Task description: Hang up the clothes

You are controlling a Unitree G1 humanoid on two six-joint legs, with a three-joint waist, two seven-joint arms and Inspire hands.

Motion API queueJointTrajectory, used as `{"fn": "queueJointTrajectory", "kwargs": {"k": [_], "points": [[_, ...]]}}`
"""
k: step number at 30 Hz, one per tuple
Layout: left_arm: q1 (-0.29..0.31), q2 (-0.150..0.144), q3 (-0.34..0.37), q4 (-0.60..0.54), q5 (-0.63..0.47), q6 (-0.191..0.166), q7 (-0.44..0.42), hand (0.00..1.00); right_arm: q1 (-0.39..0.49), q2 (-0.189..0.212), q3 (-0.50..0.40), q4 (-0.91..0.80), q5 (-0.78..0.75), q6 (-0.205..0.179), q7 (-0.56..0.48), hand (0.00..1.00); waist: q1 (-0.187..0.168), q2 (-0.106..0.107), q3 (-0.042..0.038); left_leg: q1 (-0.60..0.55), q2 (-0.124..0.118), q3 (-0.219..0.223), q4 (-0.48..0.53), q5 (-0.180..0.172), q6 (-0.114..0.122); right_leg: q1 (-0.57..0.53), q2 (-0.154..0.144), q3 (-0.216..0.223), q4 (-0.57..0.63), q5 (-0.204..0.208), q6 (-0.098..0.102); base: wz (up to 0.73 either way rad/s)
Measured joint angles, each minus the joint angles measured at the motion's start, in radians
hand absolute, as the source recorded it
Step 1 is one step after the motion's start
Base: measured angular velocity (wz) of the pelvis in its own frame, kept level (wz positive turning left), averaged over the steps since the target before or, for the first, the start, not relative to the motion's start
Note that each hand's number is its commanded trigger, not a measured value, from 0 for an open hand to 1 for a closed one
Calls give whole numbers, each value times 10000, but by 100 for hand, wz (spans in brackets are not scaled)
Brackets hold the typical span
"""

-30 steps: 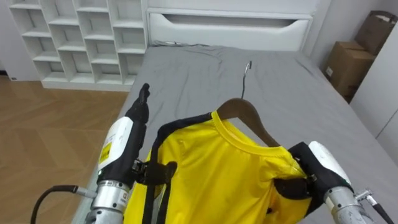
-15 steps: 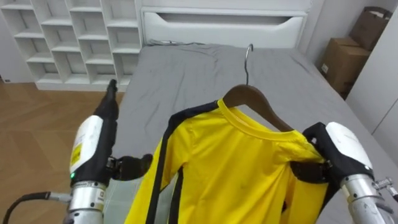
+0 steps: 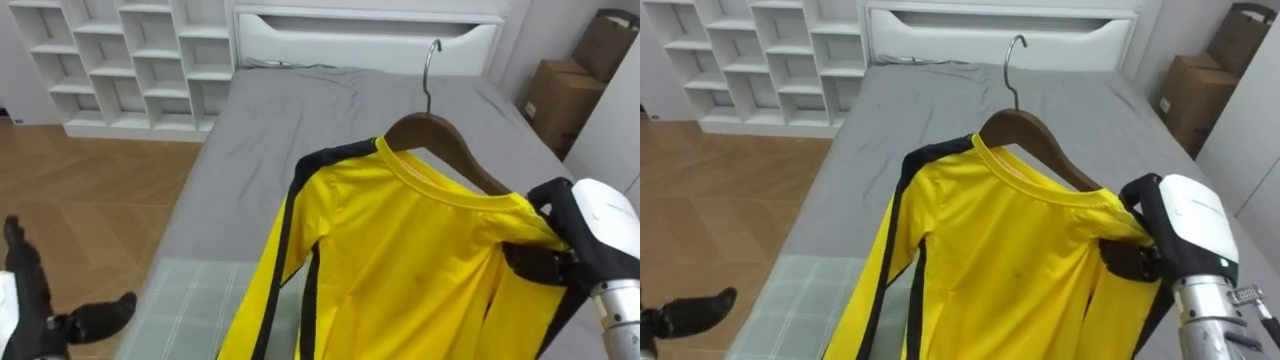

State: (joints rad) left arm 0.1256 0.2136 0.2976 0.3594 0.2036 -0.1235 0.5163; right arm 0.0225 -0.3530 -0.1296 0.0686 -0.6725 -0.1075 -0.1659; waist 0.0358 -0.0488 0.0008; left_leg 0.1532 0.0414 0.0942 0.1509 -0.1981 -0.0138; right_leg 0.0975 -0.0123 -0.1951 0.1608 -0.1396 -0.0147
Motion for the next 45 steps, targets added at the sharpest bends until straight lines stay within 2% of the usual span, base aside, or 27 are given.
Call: {"fn": "queueJointTrajectory", "kwargs": {"k": [3,5,8,10,11,13,16,21,25,31,36,40,45], "points": [[112,39,267,635,-576,-30,632,0,4,-108,-40,-200,-3,41,-54,100,66,15,3,20,-1,-20,-7,0,0,50,-4,-18,22,-1,2,3],[351,11,485,1194,-1015,-34,692,0,24,-129,-68,-683,-56,202,-49,100,169,57,13,-14,4,-9,-28,-8,10,14,7,7,55,-24,16,0],[612,6,501,1785,-1070,-52,842,0,16,-139,-128,-969,-46,229,-49,100,256,102,14,-25,11,-29,-32,-35,49,-28,30,57,80,-35,14,0],[871,4,504,2489,-1141,-38,889,0,24,-140,-143,-1121,-27,246,-49,100,225,106,-53,-83,-2,-83,-40,-46,68,-114,21,55,99,-43,26,0],[908,5,519,2696,-1136,-38,896,0,28,-140,-162,-1155,-11,259,-49,100,227,105,-54,-87,-4,-83,-51,-46,68,-123,18,55,103,-43,26,0],[1034,15,660,3906,-1142,-40,901,0,30,-139,-166,-1426,-7,470,21,100,328,189,-99,-59,-11,-34,-95,-44,71,-112,2,20,105,-44,27,0],[1283,2,709,5049,-1394,83,890,0,32,-139,-164,-1748,-4,666,82,100,303,170,-113,-49,-1,2,-143,-43,70,-138,13,36,94,-48,32,-1],[1509,-10,807,6978,-2010,144,824,0,126,-122,-165,-2123,92,798,159,100,332,103,-101,-27,-10,4,-173,-47,74,-106,8,50,93,-72,52,0],[1535,-18,1166,8344,-2393,205,832,0,355,-121,-78,-2449,219,877,166,100,694,63,-69,13,3,136,-177,-53,79,-142,27,195,130,-78,53,-7],[1821,-50,1693,9208,-2930,401,817,0,464,-120,-76,-2918,223,965,387,100,830,-26,-30,-29,-13,21,-167,-77,112,-131,14,161,114,-95,62,2],[1918,-190,1696,9353,-2909,488,474,0,465,-120,-74,-3225,220,966,669,100,806,-90,-33,-33,-33,-5,-165,-85,125,-87,-20,55,93,-104,77,5],[1752,-236,1289,9288,-2924,526,31,0,464,-121,-73,-3241,201,970,833,100,750,-175,-37,-112,-41,-85,-153,-86,126,-123,-31,-21,88,-112,90,5],[1399,-264,874,9195,-2881,583,-586,0,464,-120,-73,-3242,195,968,965,100,749,-171,-27,-119,-41,-64,-148,-95,139,-139,-38,-16,89,-114,91,0]]}}
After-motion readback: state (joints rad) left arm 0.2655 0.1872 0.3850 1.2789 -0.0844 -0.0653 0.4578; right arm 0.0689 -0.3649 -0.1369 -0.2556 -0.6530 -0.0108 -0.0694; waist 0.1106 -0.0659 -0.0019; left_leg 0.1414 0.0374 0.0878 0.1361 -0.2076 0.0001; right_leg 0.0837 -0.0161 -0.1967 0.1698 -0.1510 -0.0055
